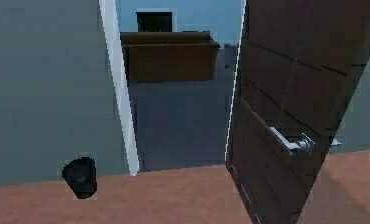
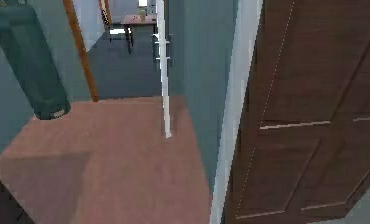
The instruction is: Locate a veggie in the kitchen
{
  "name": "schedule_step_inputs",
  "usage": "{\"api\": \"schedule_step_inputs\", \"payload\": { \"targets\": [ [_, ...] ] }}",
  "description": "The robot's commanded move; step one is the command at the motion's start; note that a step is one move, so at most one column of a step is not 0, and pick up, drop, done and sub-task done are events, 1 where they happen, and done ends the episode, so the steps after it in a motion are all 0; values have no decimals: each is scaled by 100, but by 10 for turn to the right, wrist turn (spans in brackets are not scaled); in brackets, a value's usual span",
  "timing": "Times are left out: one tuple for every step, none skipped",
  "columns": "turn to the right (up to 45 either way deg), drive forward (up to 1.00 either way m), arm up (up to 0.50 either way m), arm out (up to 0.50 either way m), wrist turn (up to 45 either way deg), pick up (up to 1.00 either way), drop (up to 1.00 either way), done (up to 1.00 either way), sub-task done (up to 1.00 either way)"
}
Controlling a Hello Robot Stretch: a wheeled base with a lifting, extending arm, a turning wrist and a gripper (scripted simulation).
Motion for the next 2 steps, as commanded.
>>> {"api": "schedule_step_inputs", "payload": {
  "targets": [
    [0,100,0,0,0,0,0,0,0],
    [-30,0,0,0,0,0,0,0,0]
  ]
}}
